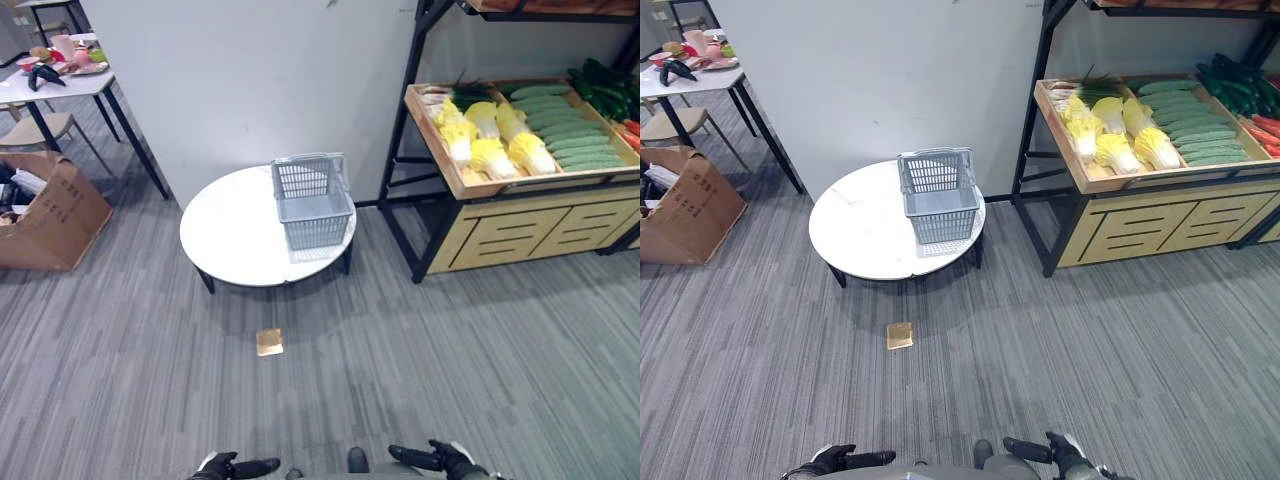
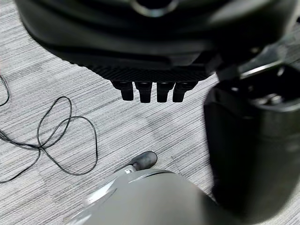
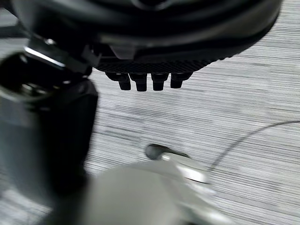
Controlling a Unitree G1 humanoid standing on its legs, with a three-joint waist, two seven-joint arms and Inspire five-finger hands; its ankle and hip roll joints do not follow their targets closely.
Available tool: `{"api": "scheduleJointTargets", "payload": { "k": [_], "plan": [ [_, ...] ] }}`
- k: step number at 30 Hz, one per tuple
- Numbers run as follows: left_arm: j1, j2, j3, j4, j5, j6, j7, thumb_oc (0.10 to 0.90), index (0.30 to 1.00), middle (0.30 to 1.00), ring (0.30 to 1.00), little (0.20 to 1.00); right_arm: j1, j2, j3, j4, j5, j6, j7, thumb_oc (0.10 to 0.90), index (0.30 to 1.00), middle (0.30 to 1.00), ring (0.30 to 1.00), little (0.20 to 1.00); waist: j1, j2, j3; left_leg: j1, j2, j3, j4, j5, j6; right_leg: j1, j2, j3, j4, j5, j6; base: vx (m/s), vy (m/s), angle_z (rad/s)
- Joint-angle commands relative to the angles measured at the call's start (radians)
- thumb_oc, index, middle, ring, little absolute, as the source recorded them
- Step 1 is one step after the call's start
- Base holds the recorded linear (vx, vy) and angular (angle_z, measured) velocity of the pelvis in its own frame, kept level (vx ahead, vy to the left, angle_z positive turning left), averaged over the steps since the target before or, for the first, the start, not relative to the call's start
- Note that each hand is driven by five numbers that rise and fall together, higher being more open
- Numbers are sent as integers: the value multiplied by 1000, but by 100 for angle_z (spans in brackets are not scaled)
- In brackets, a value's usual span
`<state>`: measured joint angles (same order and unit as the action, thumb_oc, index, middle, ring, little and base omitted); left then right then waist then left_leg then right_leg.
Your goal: Get the vegetables into the basket
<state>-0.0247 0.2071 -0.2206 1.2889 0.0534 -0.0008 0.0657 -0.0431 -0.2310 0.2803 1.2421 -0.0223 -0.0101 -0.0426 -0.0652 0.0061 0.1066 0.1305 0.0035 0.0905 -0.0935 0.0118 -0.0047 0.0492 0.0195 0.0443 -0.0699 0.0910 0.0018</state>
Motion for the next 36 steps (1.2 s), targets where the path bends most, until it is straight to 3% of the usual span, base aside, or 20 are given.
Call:
{"api": "scheduleJointTargets", "payload": {
  "k": [1,36],
  "plan": [
    [-47,26,-40,11,47,-10,5,900,1000,1000,1000,1000,-32,-23,44,31,-20,-1,4,900,1000,1000,1000,1000,-6,-18,26,0,21,29,6,17,-49,51,-92,68,-17,-2,118,0,0,0],
    [-37,17,-39,32,49,1,-13,900,1000,1000,1000,1000,-27,-19,44,63,-29,6,23,900,1000,1000,1000,1000,6,-25,18,17,20,13,6,7,-51,71,-96,56,-17,-10,121,1,0,0]
  ]
}}
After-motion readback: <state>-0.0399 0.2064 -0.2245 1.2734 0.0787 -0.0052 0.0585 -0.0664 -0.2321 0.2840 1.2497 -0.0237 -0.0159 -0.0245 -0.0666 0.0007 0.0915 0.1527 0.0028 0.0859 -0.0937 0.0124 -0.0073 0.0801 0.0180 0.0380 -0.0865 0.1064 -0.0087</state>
